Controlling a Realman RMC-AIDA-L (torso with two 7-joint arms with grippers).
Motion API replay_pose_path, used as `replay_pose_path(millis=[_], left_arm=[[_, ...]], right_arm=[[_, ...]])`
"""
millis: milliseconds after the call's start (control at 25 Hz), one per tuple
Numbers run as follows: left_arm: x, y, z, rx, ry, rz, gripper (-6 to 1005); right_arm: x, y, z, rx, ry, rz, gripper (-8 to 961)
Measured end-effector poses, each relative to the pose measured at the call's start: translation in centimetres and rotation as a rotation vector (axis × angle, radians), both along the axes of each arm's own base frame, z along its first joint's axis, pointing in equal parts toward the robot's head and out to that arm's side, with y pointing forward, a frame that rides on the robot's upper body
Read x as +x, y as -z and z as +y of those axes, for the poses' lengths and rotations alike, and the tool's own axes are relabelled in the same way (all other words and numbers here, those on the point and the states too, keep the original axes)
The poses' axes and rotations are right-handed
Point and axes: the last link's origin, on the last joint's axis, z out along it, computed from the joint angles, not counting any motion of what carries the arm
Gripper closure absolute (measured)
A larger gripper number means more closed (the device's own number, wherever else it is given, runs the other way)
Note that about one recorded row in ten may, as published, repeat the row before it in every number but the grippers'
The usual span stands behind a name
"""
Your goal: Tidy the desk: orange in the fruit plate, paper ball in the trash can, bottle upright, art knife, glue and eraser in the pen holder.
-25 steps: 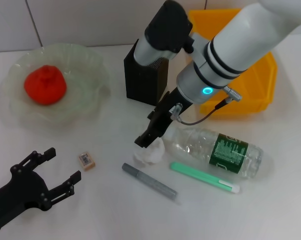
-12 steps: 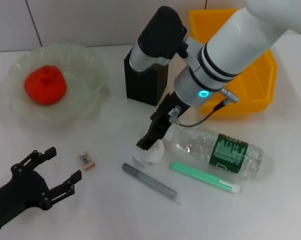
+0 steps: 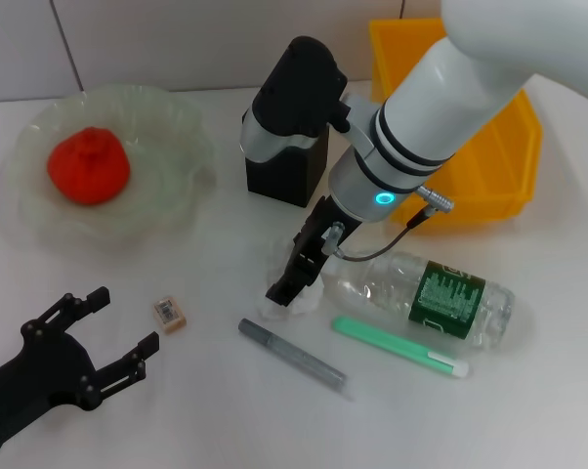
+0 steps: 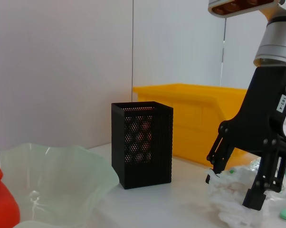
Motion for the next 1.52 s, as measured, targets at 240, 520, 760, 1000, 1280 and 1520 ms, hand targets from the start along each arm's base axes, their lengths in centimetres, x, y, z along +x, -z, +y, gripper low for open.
replay_pose_path(millis=[240, 520, 760, 1000, 1280, 1520], left_arm=[[0.0, 0.0, 0.0, 0.000, 0.000, 0.000, 137], [0.0, 0.0, 0.0, 0.000, 0.000, 0.000, 138], [0.0, 0.0, 0.0, 0.000, -0.001, 0.000, 138], [0.0, 0.0, 0.0, 0.001, -0.002, 0.002, 138], [0.0, 0.0, 0.0, 0.001, -0.001, 0.001, 139], [0.3, 0.0, 0.3, -0.003, 0.012, 0.002, 139]], right_arm=[[0.0, 0.2, -0.1, -0.009, -0.005, -0.016, 224], [0.0, 0.0, 0.0, -0.003, 0.001, -0.005, 361], [-0.4, -0.4, 0.1, 0.014, 0.003, 0.012, 510], [-1.8, -2.5, 0.2, 0.036, 0.015, 0.082, 559], [-2.7, -6.8, 1.0, 0.128, 0.006, 0.122, 564], [-3.1, -13.9, 1.9, 0.316, 0.008, 0.195, 570]])
